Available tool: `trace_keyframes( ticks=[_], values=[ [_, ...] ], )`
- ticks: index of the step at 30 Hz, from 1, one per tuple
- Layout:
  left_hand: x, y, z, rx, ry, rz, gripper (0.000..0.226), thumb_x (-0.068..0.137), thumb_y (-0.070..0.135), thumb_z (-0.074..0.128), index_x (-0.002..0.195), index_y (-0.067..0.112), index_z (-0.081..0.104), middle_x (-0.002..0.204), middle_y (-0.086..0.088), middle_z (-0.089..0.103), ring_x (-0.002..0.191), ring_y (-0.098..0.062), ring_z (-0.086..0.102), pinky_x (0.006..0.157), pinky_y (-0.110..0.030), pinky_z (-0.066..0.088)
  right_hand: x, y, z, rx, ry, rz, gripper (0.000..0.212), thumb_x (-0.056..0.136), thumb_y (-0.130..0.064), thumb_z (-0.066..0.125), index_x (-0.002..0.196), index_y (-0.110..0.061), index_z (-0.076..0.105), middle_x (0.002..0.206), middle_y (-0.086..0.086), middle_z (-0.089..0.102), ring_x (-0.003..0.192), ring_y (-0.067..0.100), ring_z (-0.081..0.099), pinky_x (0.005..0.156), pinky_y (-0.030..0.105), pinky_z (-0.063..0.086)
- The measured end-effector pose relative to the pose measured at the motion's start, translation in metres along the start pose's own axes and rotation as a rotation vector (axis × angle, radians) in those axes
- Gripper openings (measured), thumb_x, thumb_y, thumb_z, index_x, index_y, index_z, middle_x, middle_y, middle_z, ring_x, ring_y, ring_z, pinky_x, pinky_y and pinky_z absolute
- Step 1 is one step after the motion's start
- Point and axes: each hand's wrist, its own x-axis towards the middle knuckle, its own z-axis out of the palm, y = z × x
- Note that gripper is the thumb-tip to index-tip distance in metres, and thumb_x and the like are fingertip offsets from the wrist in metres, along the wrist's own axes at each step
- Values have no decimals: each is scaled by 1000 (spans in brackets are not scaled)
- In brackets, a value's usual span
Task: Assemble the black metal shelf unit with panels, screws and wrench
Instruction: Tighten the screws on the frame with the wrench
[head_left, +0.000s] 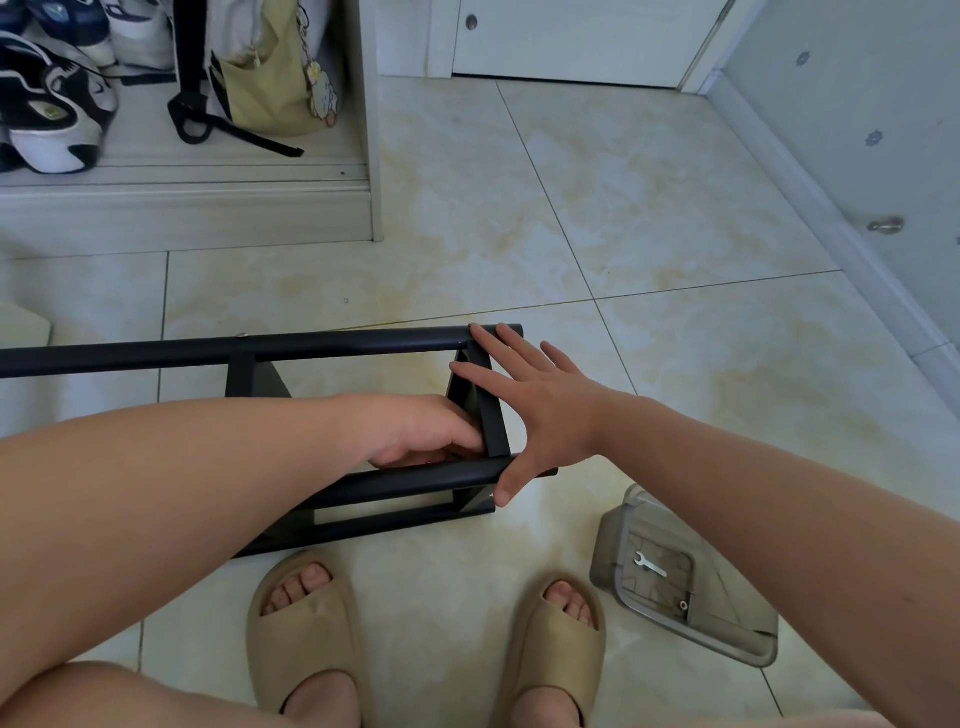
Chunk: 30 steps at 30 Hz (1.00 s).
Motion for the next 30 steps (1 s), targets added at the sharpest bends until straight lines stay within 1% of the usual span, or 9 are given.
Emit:
trace_keyframes(
  ticks=[4, 8, 10, 12, 14, 18, 23, 26, 30],
  values=[
    [2, -3, -4, -86, -14, -24, 20, 91, -4, 57, 103, 8, 69, 98, -10, 74, 96, -26, 70, 98, -37, 51, 0, 0, 0, 10, -2, 2, 140, 52, -83, 77, 158, -45, -6, 160, -15, -36, 148, 12, -33, 124, 52, -10],
    [1, -4, -4, -155, -56, -45, 21, 94, 1, 53, 103, 12, 68, 100, -10, 73, 98, -27, 67, 96, -36, 50, -1, 0, -1, 8, -7, 3, 139, 54, -82, 78, 158, -45, -6, 160, -14, -37, 148, 12, -34, 124, 52, -11],
    [0, -5, -3, -83, -40, -47, 18, 96, 11, 56, 107, 13, 70, 106, -9, 74, 97, -23, 68, 90, -32, 53, 0, 0, -1, 4, -6, 5, 139, 54, -82, 78, 158, -45, -7, 160, -14, -36, 148, 12, -34, 124, 52, -10],
    [1, -4, 0, 6, -8, -31, 15, 96, 15, 60, 105, 14, 71, 97, -3, 76, 84, -15, 72, 76, -24, 56, 0, 0, -1, -1, -5, 5, 140, 54, -82, 78, 158, -44, -7, 161, -13, -36, 148, 12, -33, 124, 52, -10],
    [0, -2, 1, 16, -1, -23, 11, 95, 11, 60, 99, 13, 70, 86, 0, 77, 75, -12, 73, 70, -21, 56, 0, 0, -1, 0, -6, 5, 140, 54, -81, 78, 158, -44, -6, 161, -13, -36, 148, 12, -33, 124, 52, -10],
    [2, -1, -2, -78, -25, -25, 18, 93, -1, 57, 101, 9, 69, 95, -9, 75, 94, -25, 71, 100, -37, 52, -1, 0, -1, 6, 0, 1, 139, 54, -82, 78, 158, -45, -6, 160, -14, -36, 148, 12, -33, 124, 52, -10],
    [0, -3, -7, -145, -82, -52, 23, 93, -3, 53, 100, 11, 69, 99, -8, 72, 102, -28, 65, 105, -40, 46, 0, 1, 0, 9, 2, 1, 140, 53, -82, 78, 158, -45, -6, 160, -14, -36, 148, 11, -33, 124, 51, -10],
    [-1, -4, -4, -83, -60, -53, 17, 96, 11, 56, 104, 13, 71, 105, -9, 73, 99, -25, 67, 100, -37, 49, 0, 0, 0, 7, -1, 3, 140, 53, -82, 78, 158, -44, -6, 161, -13, -36, 148, 11, -34, 124, 52, -10],
    [0, -1, -1, -25, -29, -7, 12, 94, 10, 62, 101, 11, 71, 92, -4, 76, 84, -17, 72, 81, -28, 56, 0, 0, -1, 5, -2, 3, 140, 54, -82, 78, 158, -44, -7, 161, -13, -35, 148, 11, -33, 124, 52, -10]
  ],
)
